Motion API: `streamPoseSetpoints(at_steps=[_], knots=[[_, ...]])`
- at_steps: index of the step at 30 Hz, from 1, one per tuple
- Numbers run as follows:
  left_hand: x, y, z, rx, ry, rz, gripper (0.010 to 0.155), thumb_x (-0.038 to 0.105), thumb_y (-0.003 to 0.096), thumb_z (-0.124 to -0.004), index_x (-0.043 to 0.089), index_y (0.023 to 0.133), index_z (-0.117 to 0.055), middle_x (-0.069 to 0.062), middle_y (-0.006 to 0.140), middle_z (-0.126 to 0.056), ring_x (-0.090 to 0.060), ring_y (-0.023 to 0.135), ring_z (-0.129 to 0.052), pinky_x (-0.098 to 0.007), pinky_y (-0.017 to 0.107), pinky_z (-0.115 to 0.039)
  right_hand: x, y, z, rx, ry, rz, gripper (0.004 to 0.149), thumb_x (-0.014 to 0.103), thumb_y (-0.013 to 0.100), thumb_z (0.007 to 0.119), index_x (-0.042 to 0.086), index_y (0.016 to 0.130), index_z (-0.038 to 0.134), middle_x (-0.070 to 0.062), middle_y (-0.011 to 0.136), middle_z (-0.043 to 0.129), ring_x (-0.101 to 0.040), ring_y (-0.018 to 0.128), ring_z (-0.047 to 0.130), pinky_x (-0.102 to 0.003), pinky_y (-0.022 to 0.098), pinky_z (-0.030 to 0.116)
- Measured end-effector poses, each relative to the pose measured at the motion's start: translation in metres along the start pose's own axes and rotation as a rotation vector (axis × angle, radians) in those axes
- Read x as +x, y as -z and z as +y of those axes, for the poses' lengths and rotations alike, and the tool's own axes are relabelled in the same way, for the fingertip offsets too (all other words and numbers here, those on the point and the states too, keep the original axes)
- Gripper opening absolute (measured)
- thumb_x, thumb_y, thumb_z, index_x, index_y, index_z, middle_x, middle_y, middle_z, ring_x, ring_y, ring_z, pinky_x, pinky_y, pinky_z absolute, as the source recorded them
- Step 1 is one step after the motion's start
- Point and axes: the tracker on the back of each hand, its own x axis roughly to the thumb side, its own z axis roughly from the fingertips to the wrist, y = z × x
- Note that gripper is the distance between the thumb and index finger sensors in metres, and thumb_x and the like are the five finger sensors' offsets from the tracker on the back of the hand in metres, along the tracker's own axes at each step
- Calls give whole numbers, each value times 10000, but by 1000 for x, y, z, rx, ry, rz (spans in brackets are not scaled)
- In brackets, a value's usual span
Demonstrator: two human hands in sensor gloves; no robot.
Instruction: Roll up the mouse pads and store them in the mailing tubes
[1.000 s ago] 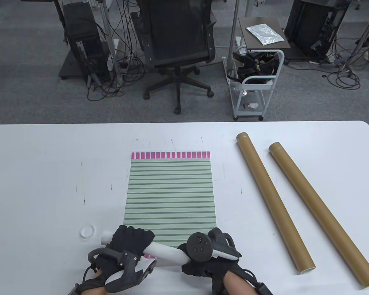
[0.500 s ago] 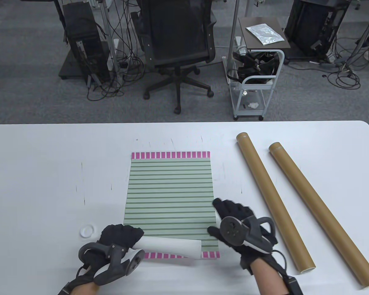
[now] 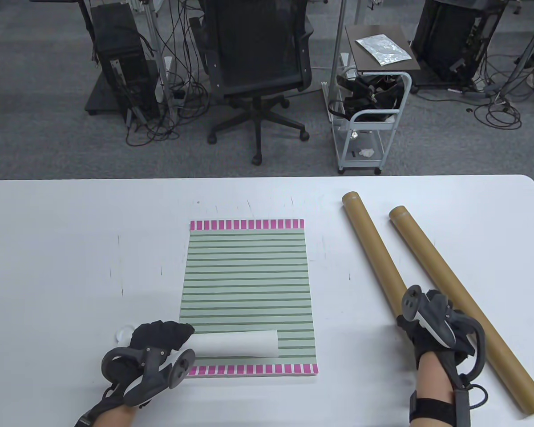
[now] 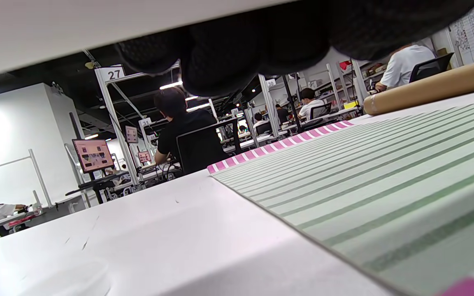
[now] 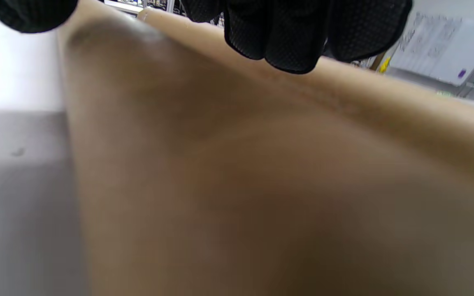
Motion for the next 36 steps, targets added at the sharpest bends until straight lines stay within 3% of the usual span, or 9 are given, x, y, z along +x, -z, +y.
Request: streamPoseSetpoints(at_steps=[7,16,24,30,32,36], knots=[[-3,2,-1,-8,-20,5,459,587,377,-811,455,798,-683,189,688,-891,-38,619,-940,-290,632,-804,24,24,12,120,73,73,955,600,423,711,42,1132,396,-226,1076,640,-480,874,754,-594,615,691],[0,1,0,-12,-16,-14,463,589,375,-811,456,799,-682,190,690,-891,-38,621,-939,-289,634,-804,49,44,10,64,-5,120,937,595,415,725,54,1119,425,-207,1028,674,-436,836,780,-552,609,716],[1,1,3,-22,-13,-14,464,588,375,-812,455,800,-683,190,691,-891,-39,623,-939,-289,635,-802,53,47,5,41,16,117,813,531,424,774,78,1064,559,-142,903,787,-322,706,871,-470,553,778],[-3,2,4,-28,-28,-1,466,588,373,-814,458,800,-681,190,693,-890,-39,627,-936,-290,639,-800,43,27,-9,61,-57,38,807,562,432,753,101,1063,553,-98,909,784,-288,695,890,-441,544,802],[-4,2,4,-29,-31,3,465,586,374,-815,456,801,-682,191,694,-890,-39,627,-936,-290,640,-800,37,9,-21,13,-74,-17,805,561,437,751,103,1066,545,-102,916,774,-291,695,889,-442,546,799],[-9,6,4,-41,-22,31,465,588,374,-814,460,801,-680,192,696,-889,-38,629,-936,-290,642,-799,39,-44,-56,-209,-67,-191,808,564,427,755,120,1067,540,-92,915,776,-291,696,888,-445,550,796]])
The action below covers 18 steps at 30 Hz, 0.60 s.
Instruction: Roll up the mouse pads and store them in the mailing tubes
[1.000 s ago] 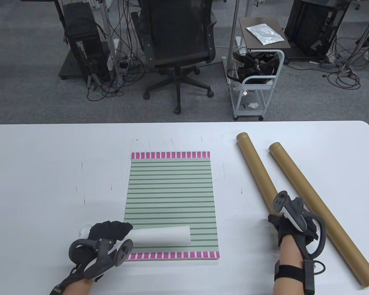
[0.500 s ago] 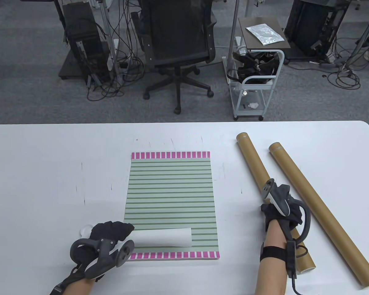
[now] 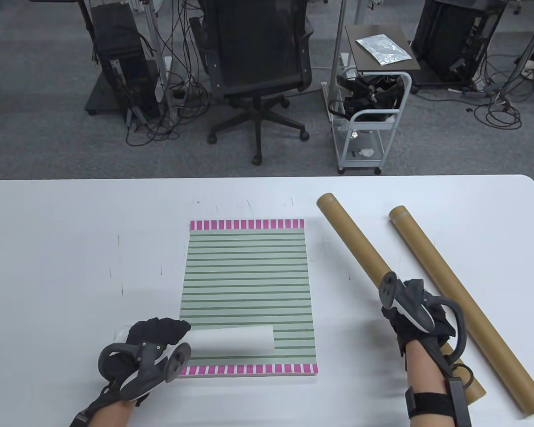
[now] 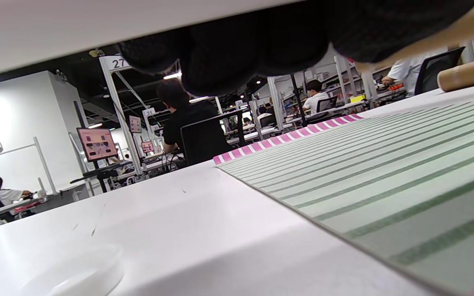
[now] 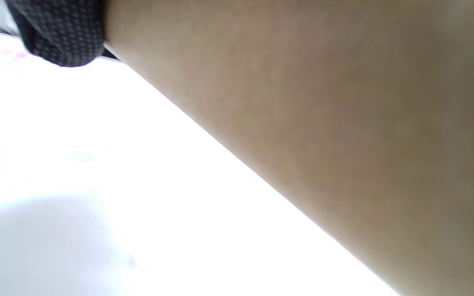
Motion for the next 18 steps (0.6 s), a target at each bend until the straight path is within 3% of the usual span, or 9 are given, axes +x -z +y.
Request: streamPoseSetpoints(at_steps=[2,5,10,14,18], knots=[[-7,1,-3,-20,-8,31,466,586,373,-815,457,801,-683,190,695,-891,-40,628,-937,-291,640,-800,8,-24,-19,-132,25,-86,808,561,425,756,142,1075,521,-83,932,754,-290,717,869,-453,572,776],[-26,3,-8,-57,-10,118,467,586,369,-817,457,799,-687,191,690,-894,-41,624,-939,-291,637,-802,21,-62,-34,-416,67,-150,798,522,409,789,198,1078,499,-61,975,715,-309,783,821,-506,633,713],[-61,2,-17,-120,-84,313,467,578,369,-827,433,798,-713,169,674,-913,-59,597,-955,-307,608,-817,30,-96,-20,-670,-44,-178,780,490,398,806,306,1060,435,-6,1061,644,-279,925,739,-521,731,617],[-77,3,-23,-128,-31,454,464,585,382,-819,417,803,-716,167,663,-918,-56,574,-964,-305,581,-830,31,-100,-19,-651,-44,-232,785,464,393,817,339,1061,424,15,1047,652,-284,921,724,-549,741,572],[-81,2,-22,-117,-53,468,464,585,385,-817,416,804,-714,166,663,-918,-55,572,-963,-304,579,-830,33,-97,-15,-626,-57,-240,787,470,392,816,342,1065,429,14,1035,667,-283,905,732,-551,738,570]])
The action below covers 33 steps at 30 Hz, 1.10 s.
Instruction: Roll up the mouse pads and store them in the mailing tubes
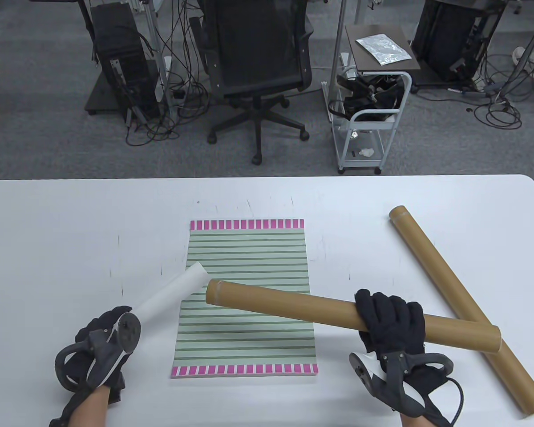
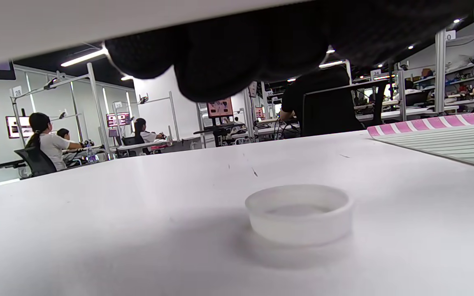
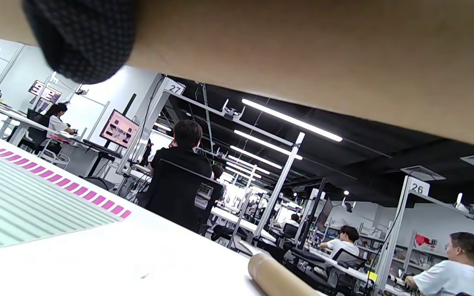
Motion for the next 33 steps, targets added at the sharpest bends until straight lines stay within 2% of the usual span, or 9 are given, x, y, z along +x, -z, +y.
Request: streamPoseSetpoints(at_steps=[7,12,15,18,21,23,27,31,33], knots=[[12,-4,3,-2,-18,-115,460,588,377,-816,437,797,-707,181,669,-910,-43,586,-955,-292,601,-820,0,1,10,42,-27,4,786,480,390,813,344,1069,440,2,1024,687,-285,878,752,-546,723,591],[8,-3,-4,-107,-89,-202,460,564,359,-846,512,785,-682,220,736,-867,-19,708,-899,-271,707,-757,-13,4,22,96,-22,56,803,535,343,814,319,1048,496,36,1008,697,-272,895,756,-573,733,601],[11,-8,0,-87,-80,-267,446,533,351,-870,567,753,-679,266,787,-830,3,815,-842,-292,800,-683,-18,5,34,169,1,64,830,567,305,815,330,1038,505,72,1012,669,-262,928,718,-599,754,559],[30,-18,9,-21,-80,-362,447,534,341,-868,581,741,-674,284,795,-823,9,851,-824,-313,834,-654,-11,3,38,243,79,-26,795,599,272,792,366,996,562,96,981,680,-251,878,740,-668,745,534],[51,-33,17,53,-51,-455,463,539,336,-863,549,760,-677,261,781,-839,-9,816,-851,-317,801,-689,10,-1,27,205,99,-144,783,639,262,761,346,971,608,87,926,736,-243,797,792,-636,731,594],[62,-42,20,100,-2,-502,495,559,326,-849,520,785,-668,244,768,-854,-14,763,-886,-298,754,-735,23,-4,17,134,120,-198,788,649,274,753,317,974,610,58,904,738,-240,764,794,-562,705,689],[66,-47,23,121,-5,-517,559,597,301,-830,456,819,-672,228,733,-892,-7,675,-943,-251,651,-809,32,-4,7,2,13,-221,789,677,293,723,326,984,575,67,909,724,-211,765,797,-448,669,754],[67,-44,22,31,-46,-563,670,624,260,-822,448,880,-639,215,803,-872,-18,736,-925,-264,688,-794,29,-4,13,37,31,-209,782,681,282,729,334,970,591,71,891,791,-206,743,835,-433,667,753],[66,-42,22,-50,-71,-610,806,670,260,-777,419,988,-537,178,972,-783,-62,901,-853,-323,782,-730,25,-3,14,47,37,-195,782,681,277,736,332,965,606,75,869,808,-204,734,845,-430,661,756]])
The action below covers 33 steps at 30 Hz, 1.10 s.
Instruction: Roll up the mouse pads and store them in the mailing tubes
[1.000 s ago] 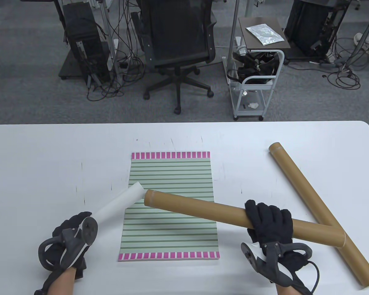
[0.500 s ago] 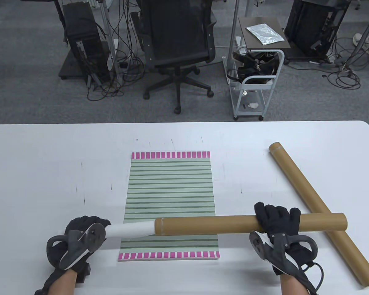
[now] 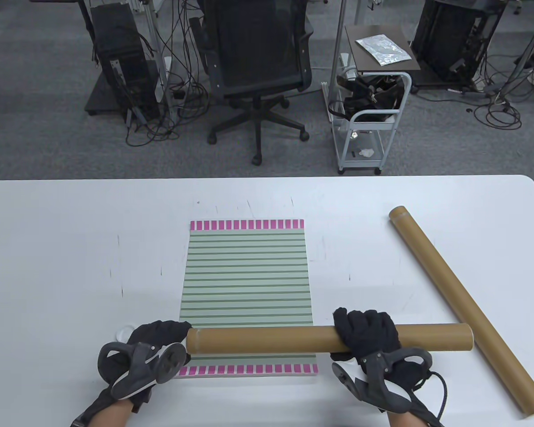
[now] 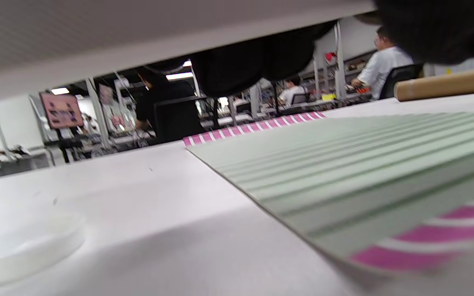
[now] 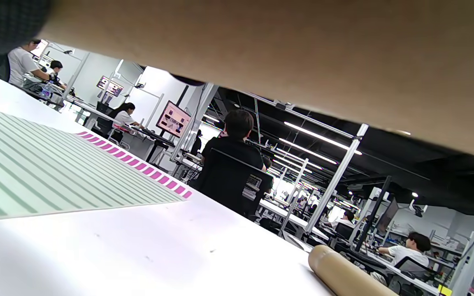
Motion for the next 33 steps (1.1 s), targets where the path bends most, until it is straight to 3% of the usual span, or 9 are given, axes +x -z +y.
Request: streamPoseSetpoints(at_steps=[3,14,19,21,23,25,27,30,33], knots=[[-4,1,4,-1,-77,-3,761,616,325,-749,427,1023,-511,165,1052,-742,-93,993,-809,-412,859,-626,-4,-1,1,11,30,16,779,679,274,743,334,960,615,81,854,816,-206,734,840,-436,659,745],[-26,-6,4,146,-202,114,771,589,272,-827,478,975,-532,212,1053,-731,-55,995,-824,-283,849,-697,14,-5,-1,17,80,-33,760,683,303,729,308,956,626,70,830,814,-191,737,807,-424,674,707],[-56,-10,3,156,-203,354,1079,853,91,-640,463,1064,-382,95,1216,-414,-262,1188,-420,-587,907,-324,14,-7,-9,18,133,-9,760,680,315,732,307,966,617,69,843,802,-183,761,782,-416,702,679],[-60,-11,2,171,-188,396,1115,864,67,-627,468,1072,-350,81,1235,-337,-338,1199,-343,-668,866,-352,18,-7,-15,-7,106,-4,759,678,317,733,305,968,617,68,845,802,-180,766,779,-413,708,674],[-66,-11,2,163,-190,436,1145,895,67,-578,471,1077,-244,11,1229,-217,-395,1168,-375,-617,844,-539,22,-6,-16,-9,107,15,759,683,322,732,308,971,614,71,847,800,-181,767,778,-413,707,675],[-75,-10,-1,147,-388,429,1163,858,72,-655,434,1064,-221,-73,1198,-183,-362,1125,-530,-397,838,-686,27,-6,-13,-2,127,46,759,686,315,733,315,966,620,75,843,805,-178,758,789,-411,695,687],[-83,-10,-6,101,-541,393,1110,808,135,-718,398,1067,-275,-66,1191,-372,-321,1110,-602,-356,844,-691,28,-6,-12,6,100,34,757,687,317,733,314,966,625,74,840,812,-182,750,799,-410,678,702],[-77,-5,-19,13,-1020,152,909,715,350,-689,354,1087,-298,-90,1186,-415,-360,1115,-524,-409,847,-620,34,-5,-11,-11,57,17,759,691,311,736,316,963,634,74,834,823,-189,736,815,-402,648,725],[-38,7,-22,-91,-1309,-76,902,701,385,-648,334,1093,-228,-99,1189,-238,-361,1129,-316,-447,867,-466,41,-3,-11,-16,69,22,756,688,316,738,313,965,636,70,836,823,-193,734,817,-403,641,729]])
